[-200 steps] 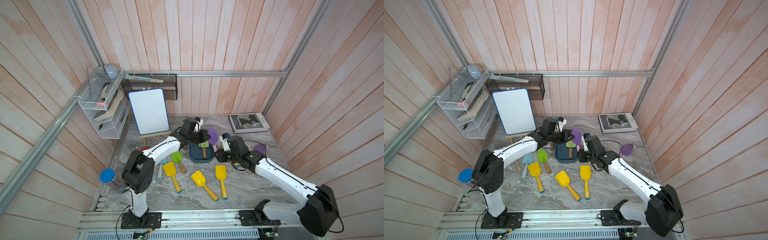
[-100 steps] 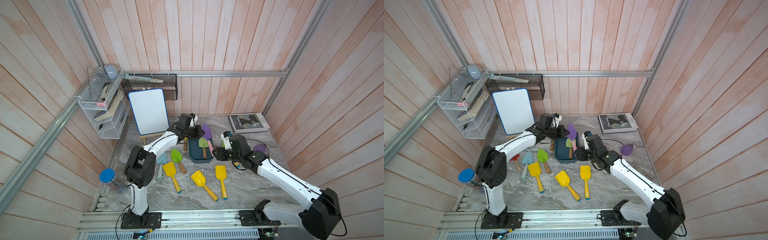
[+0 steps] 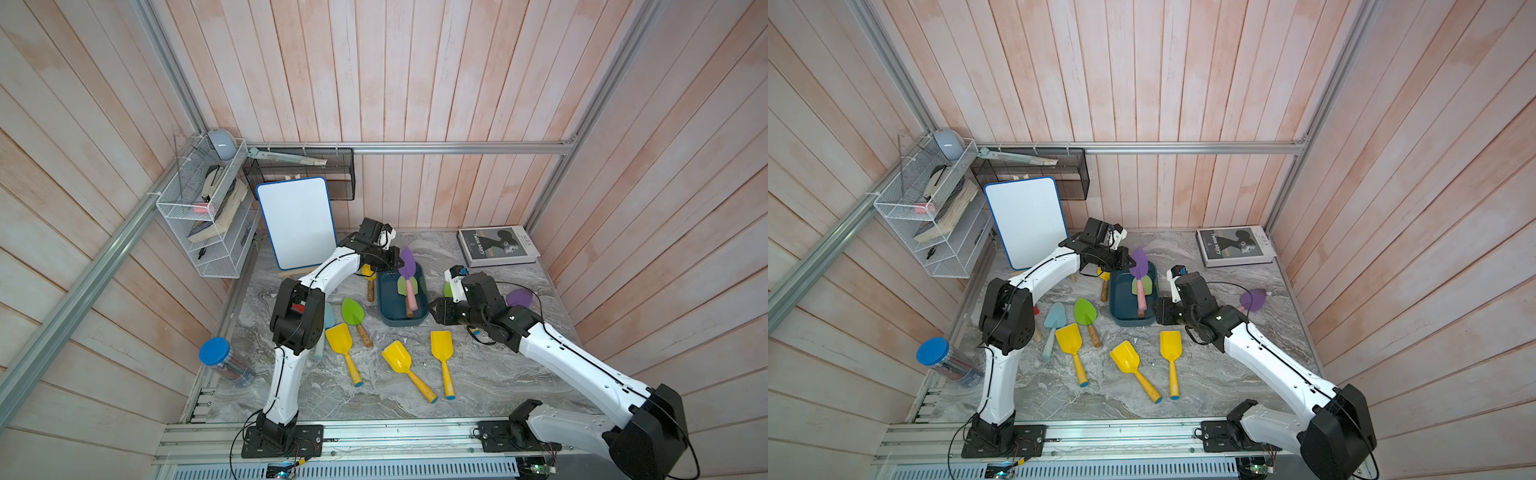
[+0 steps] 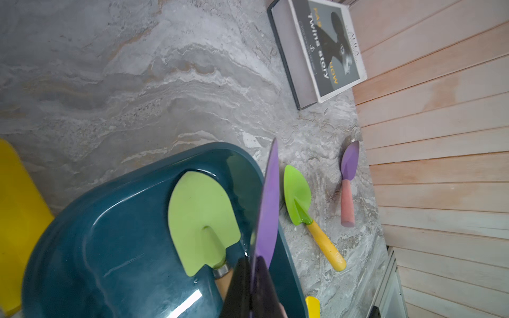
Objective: Put the shovel into the storage box
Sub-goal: Place the shovel in the storage box.
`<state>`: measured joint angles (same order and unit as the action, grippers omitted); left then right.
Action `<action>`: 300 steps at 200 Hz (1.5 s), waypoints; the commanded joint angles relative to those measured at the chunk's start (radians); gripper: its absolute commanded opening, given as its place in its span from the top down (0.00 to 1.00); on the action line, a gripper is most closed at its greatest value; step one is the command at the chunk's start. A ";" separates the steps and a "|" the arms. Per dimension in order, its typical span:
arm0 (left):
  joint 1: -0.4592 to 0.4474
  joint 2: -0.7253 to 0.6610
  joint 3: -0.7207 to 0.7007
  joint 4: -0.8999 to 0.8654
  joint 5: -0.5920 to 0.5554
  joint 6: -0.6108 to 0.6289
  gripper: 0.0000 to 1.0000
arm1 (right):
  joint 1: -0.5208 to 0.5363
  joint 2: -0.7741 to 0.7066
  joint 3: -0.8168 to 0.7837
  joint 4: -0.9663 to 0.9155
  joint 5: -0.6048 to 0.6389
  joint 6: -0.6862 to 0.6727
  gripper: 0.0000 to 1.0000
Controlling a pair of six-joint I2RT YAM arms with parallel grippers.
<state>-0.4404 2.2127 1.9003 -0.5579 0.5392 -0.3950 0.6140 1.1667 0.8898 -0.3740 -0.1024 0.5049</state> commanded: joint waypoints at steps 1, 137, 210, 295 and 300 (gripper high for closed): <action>0.018 0.022 0.057 -0.070 0.007 0.064 1.00 | 0.006 -0.012 -0.014 -0.010 0.012 0.007 0.48; 0.023 0.093 0.020 -0.041 -0.001 0.073 1.00 | 0.006 0.020 -0.017 0.001 0.005 0.000 0.51; 0.014 0.138 0.025 -0.015 0.004 0.060 1.00 | 0.006 0.023 -0.025 0.004 0.007 -0.003 0.52; 0.004 0.177 0.029 -0.007 0.013 0.043 1.00 | 0.006 0.030 -0.033 0.014 0.007 -0.005 0.52; 0.004 0.178 0.029 -0.008 0.013 0.042 1.00 | 0.006 0.030 -0.032 0.015 0.007 -0.005 0.53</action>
<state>-0.4313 2.3592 1.9274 -0.5896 0.5404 -0.3439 0.6140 1.1858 0.8654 -0.3672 -0.1024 0.5045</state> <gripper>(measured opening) 0.044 0.474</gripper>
